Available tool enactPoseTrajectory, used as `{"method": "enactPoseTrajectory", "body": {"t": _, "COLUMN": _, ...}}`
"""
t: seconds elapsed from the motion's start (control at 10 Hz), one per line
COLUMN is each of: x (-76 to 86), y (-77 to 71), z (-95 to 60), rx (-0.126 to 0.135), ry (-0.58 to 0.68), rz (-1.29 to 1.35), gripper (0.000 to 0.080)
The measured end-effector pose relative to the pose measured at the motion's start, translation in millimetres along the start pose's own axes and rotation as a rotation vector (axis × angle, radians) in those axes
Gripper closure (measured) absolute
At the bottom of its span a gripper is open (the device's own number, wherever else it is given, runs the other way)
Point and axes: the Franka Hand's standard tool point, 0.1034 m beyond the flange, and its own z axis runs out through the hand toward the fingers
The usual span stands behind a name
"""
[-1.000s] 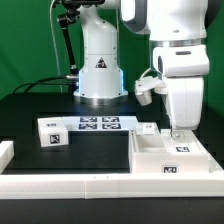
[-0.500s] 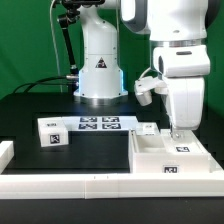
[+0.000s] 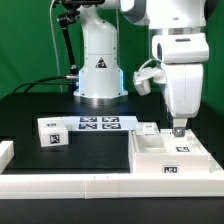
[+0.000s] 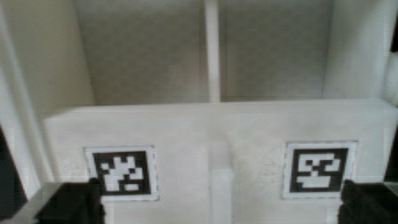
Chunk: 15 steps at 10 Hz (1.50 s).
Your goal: Assemble cabinet
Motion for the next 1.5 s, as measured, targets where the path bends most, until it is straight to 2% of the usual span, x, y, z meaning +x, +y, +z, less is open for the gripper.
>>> {"method": "enactPoseTrajectory", "body": {"t": 0.1, "x": -2.6, "y": -9.0, "z": -9.3, "rx": -0.005, "ry": -0.009, "rz": 0.015, "gripper": 0.0051}}
{"method": "enactPoseTrajectory", "body": {"t": 0.2, "x": -6.3, "y": -25.3, "z": -20.7, "rx": -0.007, "ry": -0.024, "rz": 0.025, "gripper": 0.001}}
{"method": "enactPoseTrajectory", "body": {"t": 0.3, "x": -10.4, "y": -43.7, "z": -27.8, "rx": -0.01, "ry": -0.035, "rz": 0.029, "gripper": 0.001}}
{"method": "enactPoseTrajectory", "body": {"t": 0.4, "x": -14.1, "y": -60.0, "z": -27.7, "rx": -0.016, "ry": -0.037, "rz": 0.036, "gripper": 0.0002}}
{"method": "enactPoseTrajectory", "body": {"t": 0.5, "x": -16.5, "y": -68.8, "z": -23.5, "rx": -0.002, "ry": -0.043, "rz": 0.041, "gripper": 0.0002}}
{"method": "enactPoseTrajectory", "body": {"t": 0.9, "x": -16.2, "y": -65.6, "z": -23.5, "rx": -0.004, "ry": -0.041, "rz": 0.043, "gripper": 0.0002}}
{"method": "enactPoseTrajectory", "body": {"t": 1.1, "x": -21.4, "y": -64.7, "z": -20.8, "rx": 0.001, "ry": -0.041, "rz": 0.036, "gripper": 0.0002}}
{"method": "enactPoseTrajectory", "body": {"t": 1.2, "x": -26.0, "y": -81.3, "z": -16.6, "rx": -0.008, "ry": -0.037, "rz": 0.04, "gripper": 0.0002}}
{"method": "enactPoseTrajectory", "body": {"t": 1.5, "x": -38.1, "y": -127.4, "z": 1.4, "rx": 0.002, "ry": -0.032, "rz": 0.032, "gripper": 0.0002}}
